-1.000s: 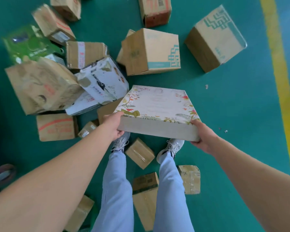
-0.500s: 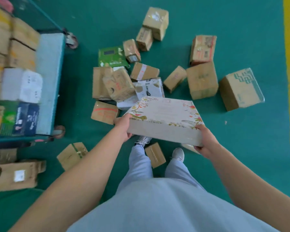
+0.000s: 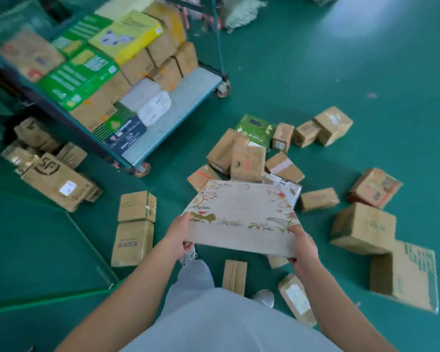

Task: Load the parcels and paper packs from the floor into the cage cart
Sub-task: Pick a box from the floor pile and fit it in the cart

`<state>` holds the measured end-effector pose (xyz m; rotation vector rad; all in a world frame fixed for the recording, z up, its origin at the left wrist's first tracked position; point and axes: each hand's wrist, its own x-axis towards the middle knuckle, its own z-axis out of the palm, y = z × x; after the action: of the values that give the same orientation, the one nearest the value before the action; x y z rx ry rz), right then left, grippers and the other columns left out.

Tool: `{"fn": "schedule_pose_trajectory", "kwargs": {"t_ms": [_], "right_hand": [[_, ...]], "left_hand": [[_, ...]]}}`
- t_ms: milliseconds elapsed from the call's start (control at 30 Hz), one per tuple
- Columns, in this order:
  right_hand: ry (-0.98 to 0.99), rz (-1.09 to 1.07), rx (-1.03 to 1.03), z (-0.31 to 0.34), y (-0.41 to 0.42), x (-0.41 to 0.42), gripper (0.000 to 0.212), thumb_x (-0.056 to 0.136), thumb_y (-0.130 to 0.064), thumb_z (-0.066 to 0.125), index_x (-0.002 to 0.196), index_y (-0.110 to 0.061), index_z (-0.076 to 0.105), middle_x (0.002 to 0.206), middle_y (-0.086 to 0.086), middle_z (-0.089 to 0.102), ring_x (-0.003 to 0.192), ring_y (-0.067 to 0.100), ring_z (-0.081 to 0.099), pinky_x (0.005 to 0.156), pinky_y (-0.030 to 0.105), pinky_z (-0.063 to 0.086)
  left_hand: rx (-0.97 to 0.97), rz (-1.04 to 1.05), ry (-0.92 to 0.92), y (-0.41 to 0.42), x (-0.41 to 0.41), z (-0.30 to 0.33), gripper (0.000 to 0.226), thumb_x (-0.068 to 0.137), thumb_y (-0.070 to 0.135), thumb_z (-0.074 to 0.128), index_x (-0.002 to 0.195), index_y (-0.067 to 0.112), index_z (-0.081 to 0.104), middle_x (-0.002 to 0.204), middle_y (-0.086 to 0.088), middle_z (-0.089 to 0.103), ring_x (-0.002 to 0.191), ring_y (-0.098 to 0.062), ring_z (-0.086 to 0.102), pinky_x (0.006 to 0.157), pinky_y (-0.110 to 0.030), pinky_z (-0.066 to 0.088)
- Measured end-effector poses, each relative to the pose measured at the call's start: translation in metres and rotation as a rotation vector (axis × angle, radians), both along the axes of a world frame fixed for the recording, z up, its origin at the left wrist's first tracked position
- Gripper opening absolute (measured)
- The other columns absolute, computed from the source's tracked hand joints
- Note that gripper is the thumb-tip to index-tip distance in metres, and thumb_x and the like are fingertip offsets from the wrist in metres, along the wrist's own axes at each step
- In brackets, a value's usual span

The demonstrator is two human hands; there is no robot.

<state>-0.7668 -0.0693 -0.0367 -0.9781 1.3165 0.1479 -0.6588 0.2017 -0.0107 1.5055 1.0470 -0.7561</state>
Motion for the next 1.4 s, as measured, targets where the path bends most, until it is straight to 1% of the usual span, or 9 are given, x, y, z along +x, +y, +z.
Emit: {"fn": "schedule_pose_trajectory", "kwargs": {"t_ms": [100, 267, 500, 700, 800, 867, 1100, 1267, 1400], "right_hand": [[-0.003, 0.082, -0.022, 0.005, 0.032, 0.040, 0.031, 0.089, -0.034, 0.069, 0.116, -0.021, 0.061, 0.107, 0.007, 0.067, 0.094, 0.027, 0.065, 0.066, 0.036, 0.053], [-0.013, 0.218, -0.055, 0.002, 0.103, 0.121, 0.054, 0.067, -0.050, 0.071, 0.115, -0.028, 0.064, 0.122, 0.006, 0.063, 0.110, 0.030, 0.062, 0.098, 0.050, 0.054], [-0.070, 0.248, -0.121, 0.010, 0.230, 0.242, 0.082, 0.065, -0.054, 0.073, 0.139, -0.024, 0.057, 0.137, 0.004, 0.057, 0.119, 0.030, 0.059, 0.105, 0.055, 0.050], [-0.108, 0.189, -0.125, 0.025, 0.309, 0.330, 0.070, 0.072, -0.040, 0.077, 0.137, -0.021, 0.058, 0.120, 0.006, 0.066, 0.105, 0.028, 0.067, 0.094, 0.049, 0.057], [-0.156, 0.180, -0.139, 0.038, 0.332, 0.361, 0.050, 0.085, -0.033, 0.073, 0.131, -0.023, 0.057, 0.113, 0.006, 0.066, 0.098, 0.026, 0.066, 0.082, 0.044, 0.059], [-0.178, 0.193, -0.161, 0.046, 0.339, 0.381, 0.042, 0.089, -0.029, 0.070, 0.128, -0.021, 0.058, 0.108, 0.005, 0.065, 0.095, 0.024, 0.064, 0.088, 0.046, 0.057], [-0.237, 0.180, -0.163, 0.054, 0.349, 0.455, 0.050, 0.087, -0.029, 0.072, 0.135, -0.020, 0.059, 0.120, 0.009, 0.066, 0.100, 0.025, 0.066, 0.067, 0.034, 0.054], [-0.196, 0.190, -0.166, 0.047, 0.348, 0.525, 0.057, 0.082, -0.038, 0.073, 0.137, -0.028, 0.060, 0.116, 0.003, 0.063, 0.103, 0.025, 0.064, 0.091, 0.051, 0.059], [-0.219, 0.180, -0.137, 0.038, 0.342, 0.598, 0.051, 0.076, -0.039, 0.076, 0.125, -0.028, 0.066, 0.111, 0.000, 0.069, 0.102, 0.026, 0.068, 0.098, 0.052, 0.056]], "left_hand": [[0.007, 0.072, -0.014, 0.040, 0.010, 0.003, 0.025, 0.094, 0.036, 0.059, 0.107, 0.014, 0.058, 0.101, -0.011, 0.062, 0.089, -0.021, 0.054, 0.077, -0.031, 0.047], [0.012, 0.194, -0.069, 0.123, 0.054, -0.004, 0.038, 0.096, 0.050, 0.062, 0.120, 0.022, 0.060, 0.114, -0.008, 0.068, 0.096, -0.023, 0.061, 0.064, -0.026, 0.046], [0.003, 0.283, -0.100, 0.247, 0.163, -0.009, 0.041, 0.097, 0.046, 0.063, 0.129, 0.022, 0.056, 0.111, -0.005, 0.063, 0.091, -0.020, 0.056, 0.063, -0.030, 0.041], [0.054, 0.252, -0.170, 0.323, 0.252, 0.011, 0.034, 0.101, 0.041, 0.058, 0.125, 0.017, 0.055, 0.093, -0.006, 0.057, 0.072, -0.018, 0.050, 0.052, -0.026, 0.033], [0.022, 0.266, -0.195, 0.345, 0.284, 0.018, 0.030, 0.100, 0.041, 0.059, 0.122, 0.020, 0.058, 0.095, -0.005, 0.061, 0.076, -0.017, 0.054, 0.055, -0.028, 0.037], [-0.002, 0.291, -0.222, 0.353, 0.299, 0.022, 0.023, 0.100, 0.039, 0.059, 0.117, 0.024, 0.060, 0.095, -0.002, 0.063, 0.078, -0.015, 0.055, 0.057, -0.028, 0.038], [-0.023, 0.329, -0.297, 0.366, 0.363, 0.023, 0.017, 0.100, 0.036, 0.058, 0.114, 0.026, 0.060, 0.103, -0.003, 0.069, 0.083, -0.017, 0.061, 0.056, -0.027, 0.039], [-0.024, 0.340, -0.343, 0.366, 0.427, 0.023, 0.025, 0.101, 0.037, 0.058, 0.123, 0.027, 0.058, 0.106, -0.003, 0.067, 0.087, -0.017, 0.060, 0.061, -0.027, 0.043], [-0.011, 0.353, -0.353, 0.360, 0.499, 0.021, 0.031, 0.099, 0.039, 0.061, 0.128, 0.029, 0.056, 0.114, -0.005, 0.066, 0.095, -0.020, 0.062, 0.073, -0.032, 0.048]]}}
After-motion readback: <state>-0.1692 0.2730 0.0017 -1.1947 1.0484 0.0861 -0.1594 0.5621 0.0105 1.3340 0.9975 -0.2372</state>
